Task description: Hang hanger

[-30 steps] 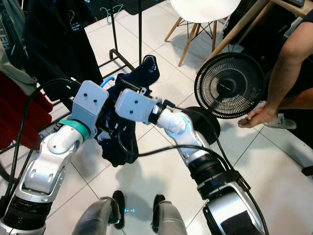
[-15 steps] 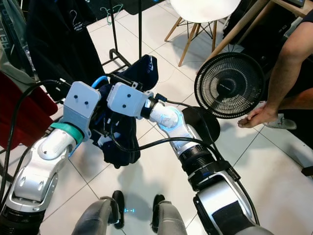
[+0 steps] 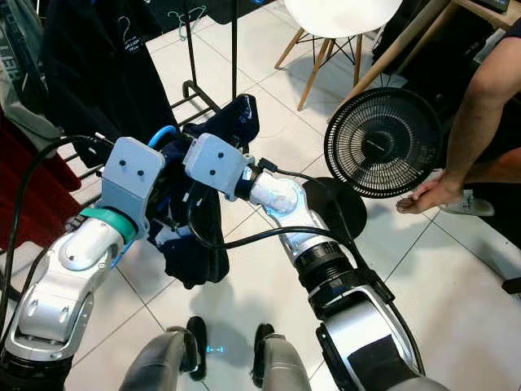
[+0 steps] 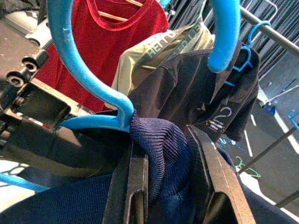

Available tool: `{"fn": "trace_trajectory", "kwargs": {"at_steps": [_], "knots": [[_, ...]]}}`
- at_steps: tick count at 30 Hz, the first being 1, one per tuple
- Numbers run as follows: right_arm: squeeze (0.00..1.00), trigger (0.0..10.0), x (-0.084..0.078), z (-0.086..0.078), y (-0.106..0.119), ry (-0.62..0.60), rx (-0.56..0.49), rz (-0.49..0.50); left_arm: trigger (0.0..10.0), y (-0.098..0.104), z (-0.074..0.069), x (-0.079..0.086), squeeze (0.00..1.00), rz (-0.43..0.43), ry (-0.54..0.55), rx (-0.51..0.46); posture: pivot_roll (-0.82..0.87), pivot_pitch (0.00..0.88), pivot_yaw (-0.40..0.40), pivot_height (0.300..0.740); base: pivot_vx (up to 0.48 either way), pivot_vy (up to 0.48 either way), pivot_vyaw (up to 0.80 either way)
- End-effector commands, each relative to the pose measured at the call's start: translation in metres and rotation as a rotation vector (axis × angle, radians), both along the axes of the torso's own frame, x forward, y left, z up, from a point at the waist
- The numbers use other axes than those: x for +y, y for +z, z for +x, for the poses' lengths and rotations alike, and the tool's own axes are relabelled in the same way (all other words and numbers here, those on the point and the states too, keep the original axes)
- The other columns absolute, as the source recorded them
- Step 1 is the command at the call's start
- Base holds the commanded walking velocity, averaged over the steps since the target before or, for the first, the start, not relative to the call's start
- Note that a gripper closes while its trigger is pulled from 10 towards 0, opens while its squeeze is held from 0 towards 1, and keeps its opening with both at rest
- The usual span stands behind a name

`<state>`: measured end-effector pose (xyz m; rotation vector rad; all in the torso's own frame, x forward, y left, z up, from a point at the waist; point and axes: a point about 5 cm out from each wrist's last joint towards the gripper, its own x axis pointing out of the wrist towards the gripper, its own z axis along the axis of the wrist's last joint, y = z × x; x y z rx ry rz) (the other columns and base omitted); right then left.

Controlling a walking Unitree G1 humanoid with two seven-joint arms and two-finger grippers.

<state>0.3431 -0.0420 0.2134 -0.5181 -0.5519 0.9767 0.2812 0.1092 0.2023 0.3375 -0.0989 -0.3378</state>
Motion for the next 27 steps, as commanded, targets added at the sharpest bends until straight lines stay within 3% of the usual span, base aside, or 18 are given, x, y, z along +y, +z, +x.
{"fn": "trace_trajectory", "kwargs": {"at_steps": [1, 8, 9, 10, 11, 22, 23, 25, 26, 27], "knots": [[0.00, 0.0, 0.006, -0.003, -0.005, 0.012, 0.041, 0.044, 10.0, 0.013, -0.007, -0.016, 0.00, -0.031, -0.095, -0.059, 0.06, 0.195, 0.008, 0.740, 0.000, 0.000, 0.00], [0.00, 0.0, -0.003, -0.002, 0.003, -0.056, -0.013, 0.087, 10.0, 0.014, -0.007, -0.017, 0.00, -0.060, -0.115, -0.054, 0.05, 0.194, 0.013, 0.740, 0.000, 0.000, 0.00], [0.00, 0.0, -0.007, -0.002, 0.006, -0.081, -0.040, 0.096, 10.0, 0.015, -0.008, -0.019, 0.66, -0.088, -0.148, -0.042, 0.05, 0.193, 0.015, 0.740, 0.000, 0.000, 0.00], [0.00, 0.0, -0.007, -0.002, 0.006, -0.081, -0.040, 0.096, 10.0, 0.015, -0.008, -0.019, 0.66, -0.088, -0.148, -0.042, 0.05, 0.193, 0.015, 0.740, 0.000, 0.000, 0.00], [0.00, 0.0, -0.010, -0.003, 0.008, -0.100, -0.055, 0.105, 10.0, 0.015, -0.009, -0.020, 1.00, -0.094, -0.166, -0.043, 0.05, 0.193, 0.015, 0.740, 0.000, 0.000, 0.00], [0.00, 0.0, -0.026, -0.001, 0.004, -0.172, -0.045, 0.117, 10.0, 0.022, -0.014, -0.022, 1.00, -0.139, -0.211, -0.047, 0.04, 0.188, 0.018, 0.740, 0.000, 0.000, 0.00], [0.00, 0.0, -0.035, 0.001, 0.002, -0.210, -0.037, 0.120, 10.0, 0.024, -0.017, -0.019, 0.00, -0.183, -0.227, -0.032, 0.04, 0.190, 0.019, 0.740, 0.000, 0.000, 0.00], [0.00, 0.0, -0.035, 0.001, 0.002, -0.210, -0.037, 0.120, 10.0, 0.024, -0.017, -0.019, 0.00, -0.183, -0.227, -0.032, 0.04, 0.190, 0.019, 0.740, 0.000, 0.000, 0.00], [0.00, 0.0, -0.044, 0.002, -0.001, -0.248, -0.031, 0.122, 10.0, 0.025, -0.018, -0.011, 0.00, -0.238, -0.216, -0.012, 0.04, 0.192, 0.021, 0.740, 0.000, 0.000, 0.00], [0.00, 0.0, -0.044, 0.002, -0.001, -0.248, -0.031, 0.122, 10.0, 0.025, -0.018, -0.011, 0.00, -0.238, -0.216, -0.012, 0.04, 0.192, 0.021, 0.740, 0.000, 0.000, 0.00]]}}
